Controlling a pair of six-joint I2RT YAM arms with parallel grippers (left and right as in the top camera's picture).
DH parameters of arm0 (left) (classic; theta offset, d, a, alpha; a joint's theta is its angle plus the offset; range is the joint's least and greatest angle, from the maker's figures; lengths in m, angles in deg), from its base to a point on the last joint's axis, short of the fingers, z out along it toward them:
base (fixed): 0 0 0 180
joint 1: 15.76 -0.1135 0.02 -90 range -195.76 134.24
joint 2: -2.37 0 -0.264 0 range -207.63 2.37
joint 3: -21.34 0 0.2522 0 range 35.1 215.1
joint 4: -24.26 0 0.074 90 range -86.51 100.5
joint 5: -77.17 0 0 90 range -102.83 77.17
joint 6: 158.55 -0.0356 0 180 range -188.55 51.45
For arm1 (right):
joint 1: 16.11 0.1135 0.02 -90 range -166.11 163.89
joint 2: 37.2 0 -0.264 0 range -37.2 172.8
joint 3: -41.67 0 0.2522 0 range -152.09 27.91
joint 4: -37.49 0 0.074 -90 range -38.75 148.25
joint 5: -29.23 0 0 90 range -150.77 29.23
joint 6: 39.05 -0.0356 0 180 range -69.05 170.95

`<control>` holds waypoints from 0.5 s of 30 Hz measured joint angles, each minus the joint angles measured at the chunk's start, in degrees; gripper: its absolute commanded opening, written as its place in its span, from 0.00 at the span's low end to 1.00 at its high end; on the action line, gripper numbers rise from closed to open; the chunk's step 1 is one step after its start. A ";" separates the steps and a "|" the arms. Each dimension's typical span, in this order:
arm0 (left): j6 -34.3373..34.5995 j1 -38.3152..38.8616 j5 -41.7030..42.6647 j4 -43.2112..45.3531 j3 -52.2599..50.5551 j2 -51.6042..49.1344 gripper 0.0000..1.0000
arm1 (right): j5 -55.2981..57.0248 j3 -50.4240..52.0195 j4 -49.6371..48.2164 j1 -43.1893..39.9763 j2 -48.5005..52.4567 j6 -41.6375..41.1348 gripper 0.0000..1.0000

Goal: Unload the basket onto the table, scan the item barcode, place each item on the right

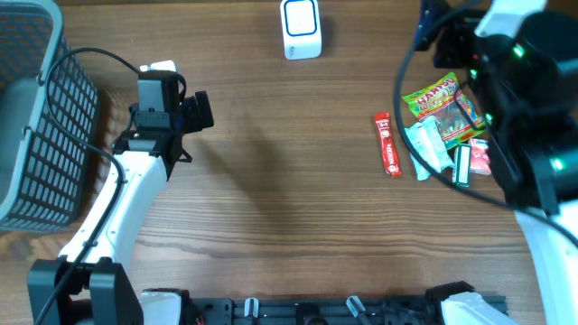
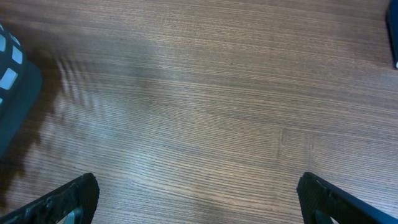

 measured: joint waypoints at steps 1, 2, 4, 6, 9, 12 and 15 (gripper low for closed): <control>0.00 0.00 0.00 0.00 0.02 0.00 1.00 | 0.00 0.00 0.55 0.00 -1.27 0.00 1.00; 0.00 0.00 0.00 0.00 0.00 0.00 1.00 | 0.00 0.00 1.68 0.00 -2.73 0.00 1.00; 0.00 0.00 0.00 0.04 0.02 0.00 1.00 | 0.00 0.00 3.91 0.00 -4.94 -0.02 1.00; 0.00 0.00 0.00 0.00 0.00 0.00 1.00 | 0.00 0.00 9.20 0.00 -8.07 0.00 1.00; 0.00 0.00 0.00 0.00 0.02 0.00 1.00 | 0.00 -0.04 17.62 0.00 -11.98 0.00 1.00; 0.00 0.00 0.00 0.02 0.00 0.00 1.00 | 0.00 -0.09 28.63 0.00 -17.33 0.00 1.00; 0.00 0.00 0.00 0.00 0.00 0.00 1.00 | 0.42 -0.09 36.35 0.00 -22.23 0.24 1.00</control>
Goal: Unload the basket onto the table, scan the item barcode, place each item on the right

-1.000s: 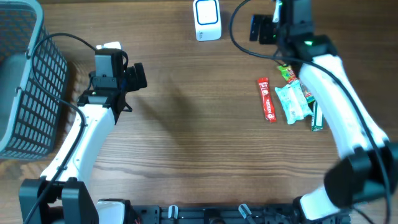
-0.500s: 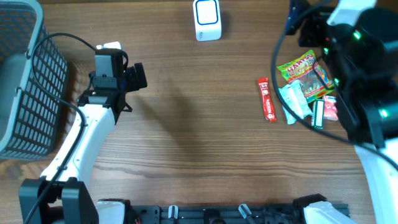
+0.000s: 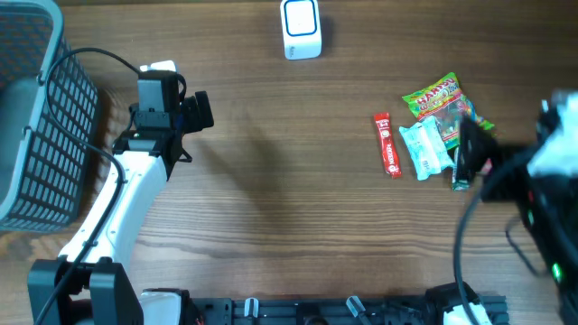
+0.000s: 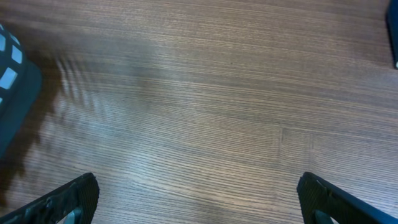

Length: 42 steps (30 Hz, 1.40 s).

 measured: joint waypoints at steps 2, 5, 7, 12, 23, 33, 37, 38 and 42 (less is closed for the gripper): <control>0.00 0.00 0.00 0.00 0.02 0.00 1.00 | 0.74 0.00 2.43 0.00 -3.78 0.09 1.00; 0.00 0.00 0.00 0.00 0.00 0.00 1.00 | 1.20 0.00 3.34 0.00 -9.33 0.33 1.00; 0.00 0.00 0.00 0.00 0.02 0.00 1.00 | 1.22 0.00 3.34 0.00 -12.72 0.44 1.00; 0.00 0.00 0.00 0.00 0.02 0.00 1.00 | 1.16 1.38 1.92 -1.84 -20.90 0.44 1.00; 0.00 0.00 0.00 0.00 0.00 0.00 1.00 | -0.66 30.25 -28.17 -4.22 -33.83 0.44 1.00; 0.00 0.00 0.00 0.00 0.02 0.00 1.00 | -11.06 60.65 -68.48 -7.34 -44.76 0.37 1.00; 0.00 0.00 0.00 0.02 0.02 0.00 1.00 | -12.48 69.66 -77.99 -7.34 -46.23 -0.70 1.00; 0.00 0.00 0.00 0.00 0.02 0.00 1.00 | -12.63 71.52 -79.54 -7.34 -46.27 -1.25 0.99; 0.00 0.00 0.00 0.00 0.00 0.00 1.00 | -12.87 78.18 -81.29 -7.34 -46.38 -4.20 1.00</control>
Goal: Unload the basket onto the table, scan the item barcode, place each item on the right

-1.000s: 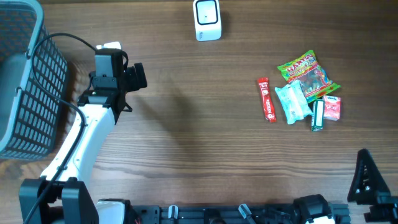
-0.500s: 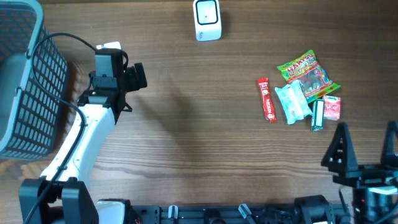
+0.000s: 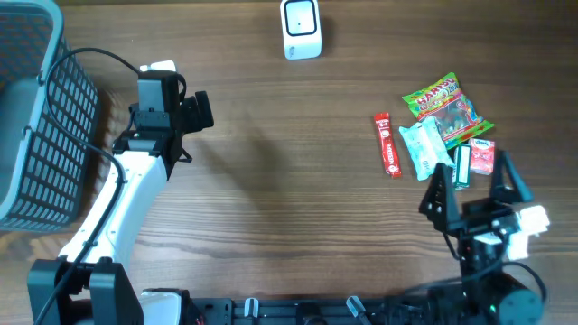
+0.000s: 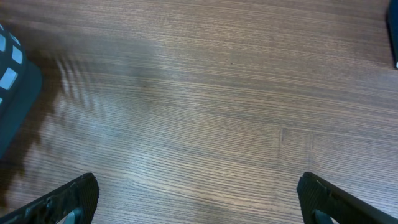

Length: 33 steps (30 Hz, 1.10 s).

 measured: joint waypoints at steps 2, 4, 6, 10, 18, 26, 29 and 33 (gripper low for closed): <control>0.00 0.00 0.00 0.00 0.02 0.00 1.00 | -0.07 2.54 -0.83 0.00 -0.02 -1.36 1.00; 0.00 0.00 0.00 0.00 0.02 0.00 1.00 | -0.15 5.05 -1.88 0.00 -0.02 -2.80 1.00; 0.00 0.00 0.00 0.00 0.02 0.00 1.00 | -0.15 7.39 -3.37 0.00 -0.04 -4.00 1.00; -0.02 0.00 0.00 0.00 0.02 0.00 1.00 | -0.15 9.73 -2.03 0.00 -0.13 -5.27 1.00; 0.00 0.00 0.00 0.00 0.02 0.00 1.00 | -0.17 9.92 16.52 0.00 -0.37 -5.95 1.00; 0.00 0.00 0.00 0.00 0.00 0.00 1.00 | -0.17 9.90 16.48 0.00 -0.37 -6.34 1.00; 0.00 0.00 0.00 0.00 0.02 0.00 1.00 | -0.17 9.90 16.46 0.00 -0.37 -6.34 1.00; 0.00 0.00 0.00 0.00 0.02 0.00 1.00 | -0.17 9.90 16.48 0.00 -0.37 -6.34 1.00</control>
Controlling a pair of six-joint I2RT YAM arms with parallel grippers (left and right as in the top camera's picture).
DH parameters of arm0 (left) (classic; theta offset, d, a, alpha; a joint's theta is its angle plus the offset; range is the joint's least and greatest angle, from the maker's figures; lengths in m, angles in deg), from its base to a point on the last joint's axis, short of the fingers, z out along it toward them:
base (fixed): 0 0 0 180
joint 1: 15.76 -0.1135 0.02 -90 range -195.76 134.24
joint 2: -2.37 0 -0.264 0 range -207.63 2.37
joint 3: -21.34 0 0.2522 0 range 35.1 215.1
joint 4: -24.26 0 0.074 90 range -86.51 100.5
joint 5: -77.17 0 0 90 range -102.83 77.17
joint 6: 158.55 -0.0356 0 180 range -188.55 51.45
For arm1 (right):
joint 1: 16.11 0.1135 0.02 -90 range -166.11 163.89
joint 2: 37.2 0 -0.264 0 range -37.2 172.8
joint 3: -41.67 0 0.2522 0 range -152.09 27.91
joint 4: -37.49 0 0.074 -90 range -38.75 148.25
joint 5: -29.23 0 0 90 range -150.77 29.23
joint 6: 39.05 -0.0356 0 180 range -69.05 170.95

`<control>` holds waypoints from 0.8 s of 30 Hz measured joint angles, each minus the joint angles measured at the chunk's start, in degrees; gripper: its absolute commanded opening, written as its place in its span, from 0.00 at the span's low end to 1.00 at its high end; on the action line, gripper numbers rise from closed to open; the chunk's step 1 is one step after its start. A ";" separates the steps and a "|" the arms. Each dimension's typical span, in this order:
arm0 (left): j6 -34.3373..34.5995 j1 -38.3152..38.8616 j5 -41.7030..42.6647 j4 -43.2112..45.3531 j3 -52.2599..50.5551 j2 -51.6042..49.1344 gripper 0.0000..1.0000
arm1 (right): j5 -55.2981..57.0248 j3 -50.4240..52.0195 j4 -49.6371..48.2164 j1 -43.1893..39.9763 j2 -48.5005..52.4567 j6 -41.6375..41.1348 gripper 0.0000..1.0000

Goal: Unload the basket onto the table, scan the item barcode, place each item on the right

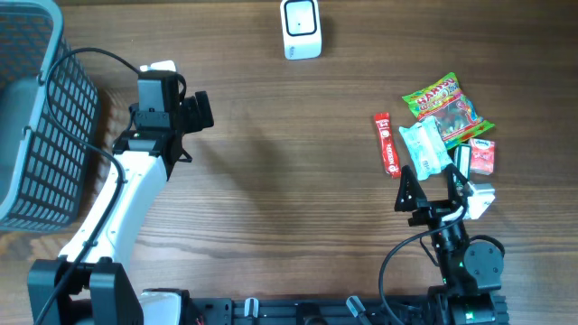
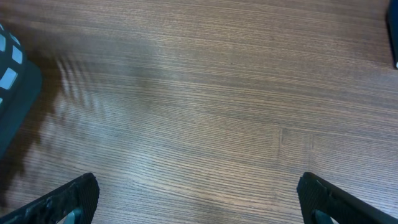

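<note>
The white barcode scanner [image 1: 300, 29] stands at the table's far edge. A pile of snack packets lies at the right: a red stick [image 1: 386, 144], a green gummy bag [image 1: 442, 102], a pale teal packet [image 1: 423, 149] and a small red packet [image 1: 483, 156]. Just in front of the pile, my right gripper [image 1: 431, 188] is open and holds nothing. My left gripper [image 1: 199, 111] is at the left, far from the items. In the left wrist view that gripper [image 2: 198, 200] is open over bare wood, its fingertips [image 2: 69, 198] wide apart.
A dark wire basket [image 1: 36, 117] stands at the left edge, its corner [image 2: 9, 81] showing in the left wrist view. The right arm's base and cable [image 1: 470, 266] are at the near right edge. A black rail [image 1: 316, 311] runs along the front.
My right gripper, still open, has shifted a little left and now stands just in front of the teal packet. The left arm and the items have not moved.
The right arm first loomed over the snack pile at the far right. Then it showed blurred at the right edge beside the pile. Later it stood low at the near right with open fingers, and now sits slightly further left. The left gripper stayed open throughout.
</note>
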 measured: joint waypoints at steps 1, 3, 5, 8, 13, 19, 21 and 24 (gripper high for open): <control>0.00 0.00 0.00 0.00 -0.02 0.00 1.00 | 0.00 0.02 0.00 0.00 0.00 0.00 1.00; 0.00 0.00 0.00 0.00 -0.02 0.00 1.00 | 0.00 0.02 0.00 0.00 0.00 0.00 1.00; 0.00 0.00 0.00 0.00 0.00 0.00 1.00 | 0.00 0.00 0.00 0.00 0.00 0.00 1.00; 0.00 0.00 0.00 0.00 0.00 0.00 1.00 | 0.00 0.00 0.00 0.00 0.00 0.00 1.00; 0.00 0.00 0.00 0.00 0.00 0.00 1.00 | -0.02 0.00 -0.02 -0.11 0.00 0.00 1.00; 0.00 0.00 0.00 0.00 -0.02 0.00 1.00 | 0.00 0.00 0.00 -2.80 0.00 0.00 1.00; 0.00 0.00 0.00 0.00 0.00 0.00 1.00 | -0.02 0.00 0.00 -2.91 0.00 0.00 1.00; 0.00 0.00 0.00 0.00 -0.02 0.00 1.00 | -0.02 0.00 0.00 -2.91 0.00 0.00 1.00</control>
